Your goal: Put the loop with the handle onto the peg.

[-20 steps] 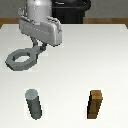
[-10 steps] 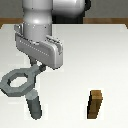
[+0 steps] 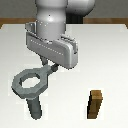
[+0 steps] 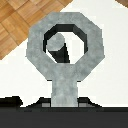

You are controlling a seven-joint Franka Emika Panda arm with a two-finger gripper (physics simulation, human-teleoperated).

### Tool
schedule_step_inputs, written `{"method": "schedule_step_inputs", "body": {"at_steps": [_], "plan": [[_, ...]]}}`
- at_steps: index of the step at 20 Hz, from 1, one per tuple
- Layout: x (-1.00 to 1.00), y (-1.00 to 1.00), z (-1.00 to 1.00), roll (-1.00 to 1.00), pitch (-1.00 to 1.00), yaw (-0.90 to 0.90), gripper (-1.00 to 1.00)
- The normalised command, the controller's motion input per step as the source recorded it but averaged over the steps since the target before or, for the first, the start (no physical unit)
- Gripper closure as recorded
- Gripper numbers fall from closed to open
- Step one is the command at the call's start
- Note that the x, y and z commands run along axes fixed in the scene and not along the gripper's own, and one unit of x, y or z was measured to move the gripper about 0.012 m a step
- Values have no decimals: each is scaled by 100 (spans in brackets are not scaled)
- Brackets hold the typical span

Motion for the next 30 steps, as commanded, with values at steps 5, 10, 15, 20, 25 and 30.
{"method": "schedule_step_inputs", "body": {"at_steps": [5,10,15,20,25,30], "plan": [[40,-20,0,0,0,0,100],[40,0,0,0,0,0,100],[20,0,-60,0,0,0,100],[-20,0,0,0,0,0,100],[0,0,-80,0,0,0,-100],[0,0,0,0,0,0,-100]]}}
